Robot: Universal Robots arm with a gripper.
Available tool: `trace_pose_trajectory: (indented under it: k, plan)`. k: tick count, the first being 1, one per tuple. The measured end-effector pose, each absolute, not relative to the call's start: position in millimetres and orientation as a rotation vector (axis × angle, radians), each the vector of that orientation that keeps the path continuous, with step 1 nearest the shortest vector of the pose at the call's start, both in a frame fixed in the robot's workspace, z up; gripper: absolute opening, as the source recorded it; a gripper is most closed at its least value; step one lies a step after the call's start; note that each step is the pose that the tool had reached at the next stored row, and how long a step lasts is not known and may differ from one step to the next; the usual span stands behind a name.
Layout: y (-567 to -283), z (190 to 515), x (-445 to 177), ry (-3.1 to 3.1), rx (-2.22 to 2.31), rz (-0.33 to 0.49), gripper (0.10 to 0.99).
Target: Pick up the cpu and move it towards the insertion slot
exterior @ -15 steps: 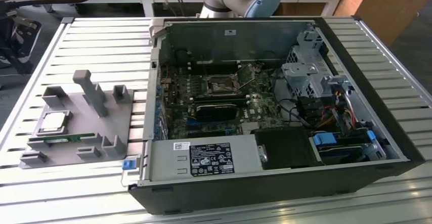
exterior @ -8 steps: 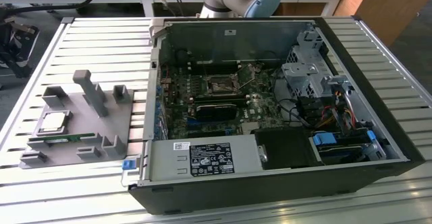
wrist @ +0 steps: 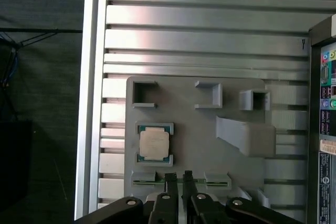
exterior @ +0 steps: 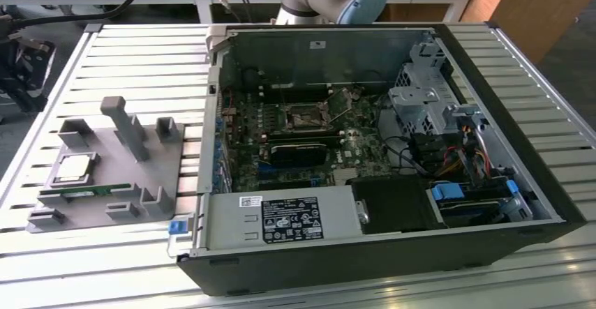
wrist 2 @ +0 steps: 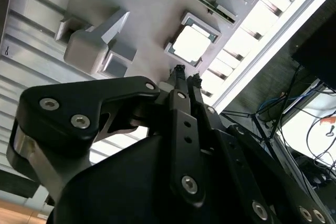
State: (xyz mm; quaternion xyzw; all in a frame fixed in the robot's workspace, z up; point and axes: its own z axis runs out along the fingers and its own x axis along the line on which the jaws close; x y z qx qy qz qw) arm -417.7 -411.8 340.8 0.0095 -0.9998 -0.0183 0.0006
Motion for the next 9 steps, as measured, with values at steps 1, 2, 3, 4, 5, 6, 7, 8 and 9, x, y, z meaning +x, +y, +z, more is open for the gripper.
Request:
trace_pose_trajectory:
  k: [1, 2, 3, 4, 5, 6, 7, 8, 9]
  plan:
    - [-411.8, 339.8, -417.9, -3.14, 0.03, -0.057, 0.231]
    - [-411.8, 338.8, -418.1, -3.14, 0.03, -0.057, 0.231]
    - [-411.7, 337.7, -418.4, -3.14, 0.03, -0.057, 0.294]
    - [-411.8, 336.6, -418.6, -3.14, 0.03, -0.057, 0.294]
    - [-411.8, 335.5, -418.8, -3.14, 0.03, -0.057, 0.349]
    - [-411.8, 334.1, -419.1, -3.14, 0.03, -0.057, 0.408]
    - [-411.8, 332.7, -419.5, -3.14, 0.03, -0.056, 0.467]
    - [-411.8, 331.1, -419.8, -3.14, 0.03, -0.056, 0.467]
    - [-411.8, 329.3, -419.9, -3.14, 0.03, -0.056, 0.529]
